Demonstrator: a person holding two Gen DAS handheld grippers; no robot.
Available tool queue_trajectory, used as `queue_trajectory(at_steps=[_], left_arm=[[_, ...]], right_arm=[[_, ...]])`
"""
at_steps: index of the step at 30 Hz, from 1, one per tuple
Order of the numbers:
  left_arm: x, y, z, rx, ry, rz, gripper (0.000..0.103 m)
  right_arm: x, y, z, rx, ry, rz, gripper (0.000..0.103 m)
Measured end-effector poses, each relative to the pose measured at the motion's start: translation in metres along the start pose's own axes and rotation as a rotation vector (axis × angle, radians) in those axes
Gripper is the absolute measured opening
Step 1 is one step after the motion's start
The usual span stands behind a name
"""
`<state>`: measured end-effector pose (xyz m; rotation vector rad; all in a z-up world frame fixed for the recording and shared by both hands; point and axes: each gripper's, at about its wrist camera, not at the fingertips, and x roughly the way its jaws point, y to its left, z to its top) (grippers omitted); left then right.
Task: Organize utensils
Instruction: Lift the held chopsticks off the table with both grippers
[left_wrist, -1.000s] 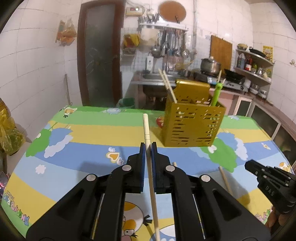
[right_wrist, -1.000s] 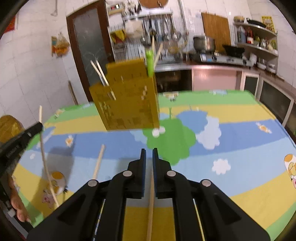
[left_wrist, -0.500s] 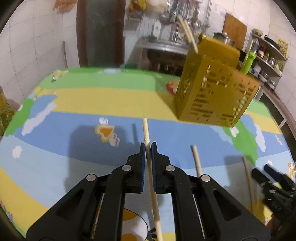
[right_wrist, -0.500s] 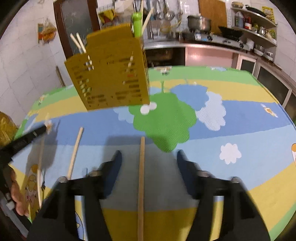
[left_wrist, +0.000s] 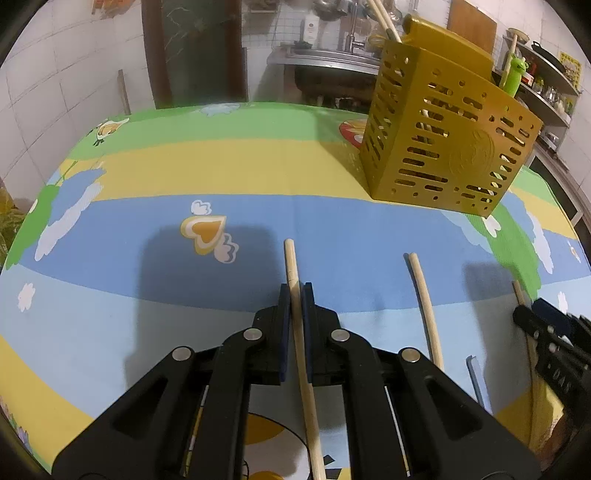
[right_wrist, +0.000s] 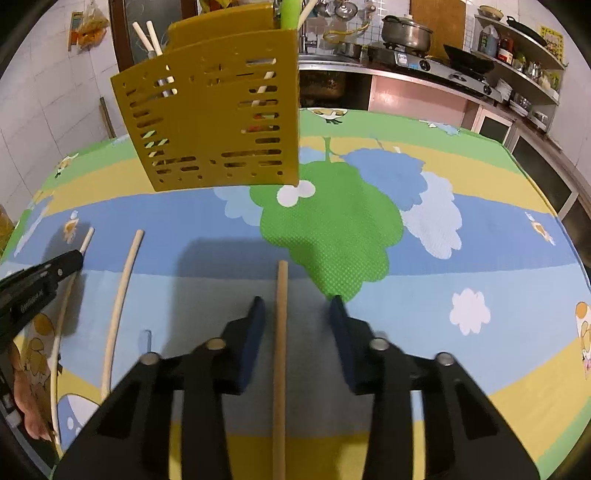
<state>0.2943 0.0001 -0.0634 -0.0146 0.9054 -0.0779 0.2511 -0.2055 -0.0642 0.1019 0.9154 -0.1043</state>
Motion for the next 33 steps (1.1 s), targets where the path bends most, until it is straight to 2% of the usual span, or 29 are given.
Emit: queue_trajectory(at_steps=[2, 5, 9, 12, 16, 21, 22, 28, 33], left_arm=[[0.0, 0.001, 0.0, -0.006, -0.005, -0.008, 0.005], [-0.001, 0.003, 0.0, -0.018, -0.008, -0.021, 0.005], [-0.006, 0.003, 0.0, -0.031, -0.031, -0.032, 0.005], [-0.022, 0.002, 0.001, -0.036, -0.095, -0.043, 0.005], [-0.054, -0.001, 0.001, -0.029, -0.224, -0.034, 0.005], [-0.089, -0.007, -0.004, -0.007, -0.389, 0.011, 0.005], [-0.094, -0.008, -0.003, -0.006, -0.409, 0.013, 0.005], [-0.121, -0.017, -0.011, 0.023, -0.526, 0.025, 0.005], [-0.135, -0.022, -0.016, 0.042, -0.581, 0.006, 0.005]], right_arm=[[0.001, 0.001, 0.002, 0.003, 0.001, -0.001, 0.017], [-0.001, 0.003, -0.001, 0.003, -0.012, 0.015, 0.007], [-0.01, -0.003, -0.003, 0.047, -0.054, 0.065, 0.006], [-0.033, -0.01, -0.002, 0.076, -0.157, 0.101, 0.006], [-0.064, -0.018, -0.002, 0.099, -0.297, 0.132, 0.006], [-0.094, -0.027, -0.003, 0.126, -0.455, 0.129, 0.006], [-0.102, -0.028, -0.005, 0.128, -0.498, 0.122, 0.006], [-0.123, -0.031, -0.012, 0.128, -0.623, 0.104, 0.006], [-0.138, -0.028, -0.018, 0.103, -0.719, 0.06, 0.006]])
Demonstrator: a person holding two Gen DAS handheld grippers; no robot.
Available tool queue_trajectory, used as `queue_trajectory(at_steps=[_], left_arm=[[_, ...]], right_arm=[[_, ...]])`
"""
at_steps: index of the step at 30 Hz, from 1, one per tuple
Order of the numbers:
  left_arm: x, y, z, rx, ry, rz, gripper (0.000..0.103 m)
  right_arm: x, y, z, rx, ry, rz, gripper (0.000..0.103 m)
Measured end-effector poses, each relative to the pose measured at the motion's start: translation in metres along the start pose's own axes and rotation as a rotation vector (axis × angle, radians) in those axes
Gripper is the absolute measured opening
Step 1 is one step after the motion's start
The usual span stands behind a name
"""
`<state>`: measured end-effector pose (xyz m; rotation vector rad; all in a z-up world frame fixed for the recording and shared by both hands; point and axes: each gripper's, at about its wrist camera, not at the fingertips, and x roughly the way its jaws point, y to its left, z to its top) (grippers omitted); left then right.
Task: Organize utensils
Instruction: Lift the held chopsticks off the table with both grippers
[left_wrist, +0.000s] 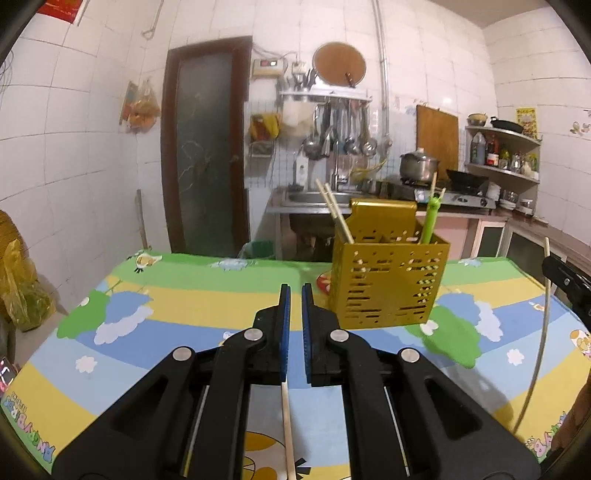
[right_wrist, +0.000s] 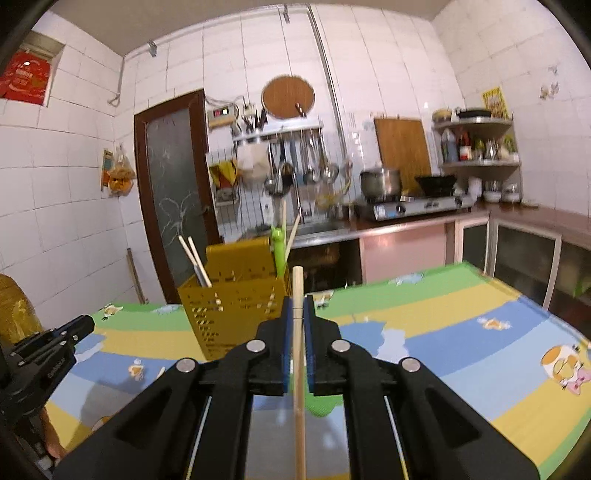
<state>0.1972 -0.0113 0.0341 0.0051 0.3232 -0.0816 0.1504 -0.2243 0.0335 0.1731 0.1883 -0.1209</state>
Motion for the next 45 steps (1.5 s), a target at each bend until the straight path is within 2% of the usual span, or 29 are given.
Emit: queue_trajectory(at_steps=[3, 7, 9, 10, 12, 14, 16, 20, 22, 24, 27, 29, 31, 32, 36, 39, 42, 45], left_arm=[[-0.006, 0.003, 0.002, -0.006, -0.019, -0.009, 0.005], [-0.002, 0.01, 0.008, -0.023, 0.008, -0.007, 0.005], [0.011, 0.017, 0.008, -0.035, 0.087, -0.014, 0.005], [0.017, 0.021, 0.006, -0.051, 0.107, -0.008, 0.005], [0.036, 0.03, 0.0, -0.078, 0.198, 0.018, 0.006], [0.054, 0.034, -0.009, -0.084, 0.287, 0.023, 0.019], [0.073, 0.035, -0.02, -0.08, 0.376, 0.035, 0.028], [0.095, 0.031, -0.042, -0.015, 0.463, 0.072, 0.046], [0.104, 0.027, -0.049, 0.016, 0.499, 0.078, 0.051], [0.113, 0.026, -0.056, 0.03, 0.54, 0.077, 0.052], [0.124, 0.025, -0.063, 0.039, 0.591, 0.073, 0.051], [0.126, 0.025, -0.063, 0.035, 0.591, 0.072, 0.049], [0.128, 0.028, -0.061, 0.004, 0.599, 0.043, 0.038], [0.129, 0.028, -0.06, 0.0, 0.6, 0.041, 0.029], [0.131, 0.025, -0.061, 0.005, 0.589, 0.042, 0.008], [0.128, 0.027, -0.059, -0.014, 0.583, 0.034, 0.005], [0.117, 0.029, -0.048, -0.038, 0.523, 0.038, 0.005], [0.093, 0.035, -0.031, -0.082, 0.405, 0.024, 0.005]], right_arm=[[-0.006, 0.002, 0.002, -0.016, -0.022, -0.007, 0.006], [-0.006, 0.002, 0.003, -0.015, -0.008, -0.002, 0.006], [-0.004, 0.002, 0.002, -0.016, 0.006, 0.0, 0.006], [-0.003, 0.002, 0.002, -0.016, 0.011, 0.0, 0.006], [-0.001, 0.001, 0.001, -0.015, 0.022, 0.001, 0.006], [0.0, 0.0, 0.002, -0.013, 0.03, 0.003, 0.006], [0.001, 0.0, 0.0, -0.013, 0.038, 0.003, 0.006], [0.004, 0.0, -0.001, -0.015, 0.054, 0.003, 0.006], [0.006, 0.001, -0.002, -0.015, 0.063, 0.004, 0.006], [0.007, 0.001, -0.003, -0.014, 0.07, 0.005, 0.006], [0.008, 0.002, -0.003, -0.015, 0.073, 0.006, 0.006], [0.008, 0.002, -0.004, -0.018, 0.072, 0.006, 0.006], [0.008, 0.002, -0.003, -0.014, 0.072, 0.005, 0.006], [0.008, 0.002, -0.004, -0.014, 0.073, 0.006, 0.006], [0.008, 0.003, -0.004, -0.016, 0.072, 0.007, 0.006], [0.008, 0.004, -0.004, -0.021, 0.07, 0.008, 0.006], [0.008, 0.005, -0.004, -0.021, 0.07, 0.008, 0.006], [0.008, 0.005, -0.004, -0.02, 0.07, 0.009, 0.006]])
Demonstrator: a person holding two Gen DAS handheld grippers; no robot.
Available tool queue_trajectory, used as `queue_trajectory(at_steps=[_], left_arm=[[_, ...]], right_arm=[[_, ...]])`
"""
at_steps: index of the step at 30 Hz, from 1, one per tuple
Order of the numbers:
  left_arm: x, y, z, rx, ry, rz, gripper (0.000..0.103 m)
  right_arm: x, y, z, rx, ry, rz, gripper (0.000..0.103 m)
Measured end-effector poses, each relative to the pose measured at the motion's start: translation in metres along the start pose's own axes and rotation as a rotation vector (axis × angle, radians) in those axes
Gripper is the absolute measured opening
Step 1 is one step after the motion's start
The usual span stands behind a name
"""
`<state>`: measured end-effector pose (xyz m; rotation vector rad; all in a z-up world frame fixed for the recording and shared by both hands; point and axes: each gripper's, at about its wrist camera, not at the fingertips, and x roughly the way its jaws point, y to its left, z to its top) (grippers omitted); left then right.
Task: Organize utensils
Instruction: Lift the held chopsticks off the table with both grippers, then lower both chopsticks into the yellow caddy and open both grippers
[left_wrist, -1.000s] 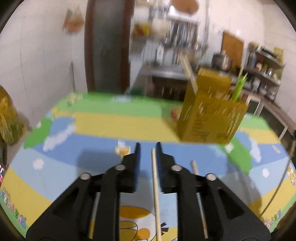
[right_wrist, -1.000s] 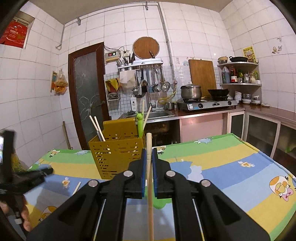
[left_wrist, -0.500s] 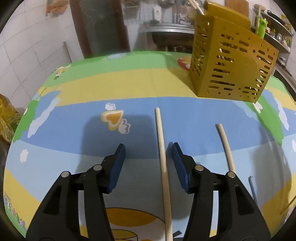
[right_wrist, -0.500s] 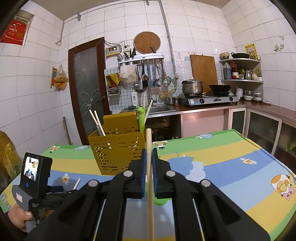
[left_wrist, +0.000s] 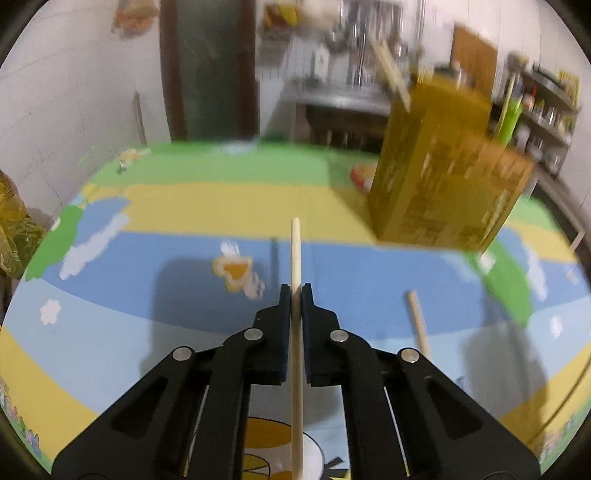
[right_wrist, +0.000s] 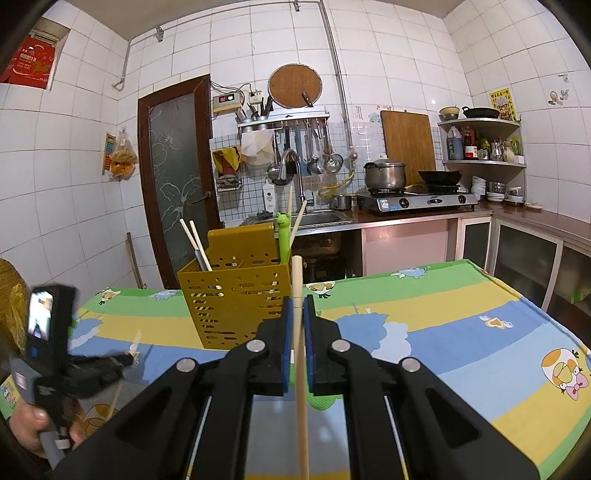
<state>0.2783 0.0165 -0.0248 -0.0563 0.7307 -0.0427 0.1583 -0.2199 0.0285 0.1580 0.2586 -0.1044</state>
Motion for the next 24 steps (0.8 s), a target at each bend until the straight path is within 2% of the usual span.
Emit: queue_trajectory(at_steps=[6, 10, 20, 24], left_arm=[[-0.053, 0.002, 0.008, -0.042, -0.217, -0.009, 0.005], [-0.081, -0.001, 0.009, -0.042, -0.33, -0.018, 0.005], [-0.097, -0.011, 0.005, -0.005, -0.374, -0.036, 0.005], [-0.11, -0.016, 0.008, 0.0, -0.403, -0.05, 0.005]], right_arm=[[0.0, 0.0, 0.0, -0.002, -0.001, 0.001, 0.006], [-0.001, 0.0, 0.001, -0.003, -0.002, 0.002, 0.006], [-0.006, -0.001, 0.006, 0.012, -0.006, 0.02, 0.006], [-0.013, -0.001, 0.017, 0.015, -0.043, 0.02, 0.006]])
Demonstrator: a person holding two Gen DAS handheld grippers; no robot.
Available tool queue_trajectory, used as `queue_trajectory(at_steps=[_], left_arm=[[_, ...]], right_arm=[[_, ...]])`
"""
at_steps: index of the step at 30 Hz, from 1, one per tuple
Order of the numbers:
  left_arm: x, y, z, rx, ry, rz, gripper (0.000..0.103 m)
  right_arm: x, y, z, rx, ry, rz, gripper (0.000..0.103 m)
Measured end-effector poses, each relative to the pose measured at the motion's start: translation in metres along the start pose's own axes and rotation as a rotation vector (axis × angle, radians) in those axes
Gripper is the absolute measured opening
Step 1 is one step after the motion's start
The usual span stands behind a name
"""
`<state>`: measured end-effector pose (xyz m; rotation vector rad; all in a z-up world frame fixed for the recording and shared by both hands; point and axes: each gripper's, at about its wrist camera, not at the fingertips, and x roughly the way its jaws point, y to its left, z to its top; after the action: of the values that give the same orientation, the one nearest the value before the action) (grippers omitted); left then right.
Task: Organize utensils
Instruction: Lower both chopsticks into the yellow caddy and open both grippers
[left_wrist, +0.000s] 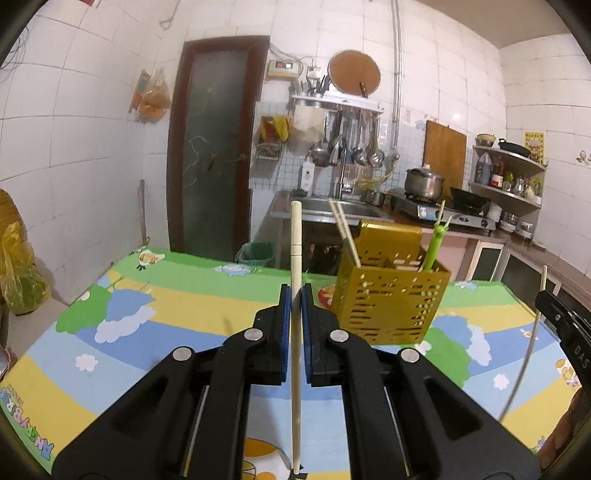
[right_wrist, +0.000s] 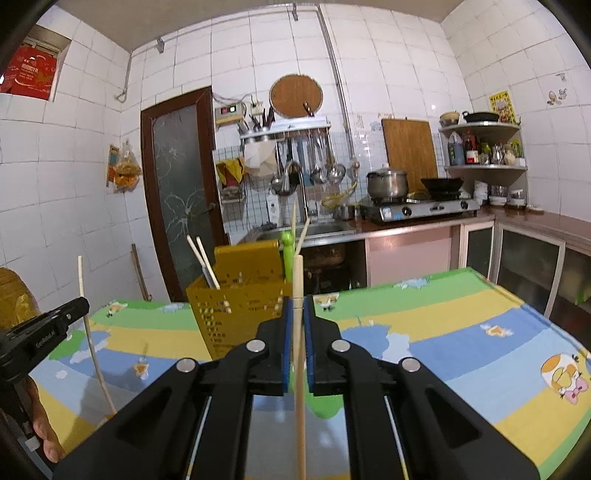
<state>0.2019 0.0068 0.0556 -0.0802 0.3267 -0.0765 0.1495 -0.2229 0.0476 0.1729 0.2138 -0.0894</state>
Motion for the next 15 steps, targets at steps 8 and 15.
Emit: queue_trajectory(at_steps=[8, 15], left_arm=[[-0.015, -0.033, 0.056, 0.041, -0.108, -0.06, 0.005], [0.008, -0.058, 0.123, 0.03, -0.221, -0.108, 0.005]], right_arm=[[0.006, 0.012, 0.052, -0.021, -0.085, 0.037, 0.006], [0.033, 0.025, 0.131, -0.066, -0.185, 0.069, 0.006]])
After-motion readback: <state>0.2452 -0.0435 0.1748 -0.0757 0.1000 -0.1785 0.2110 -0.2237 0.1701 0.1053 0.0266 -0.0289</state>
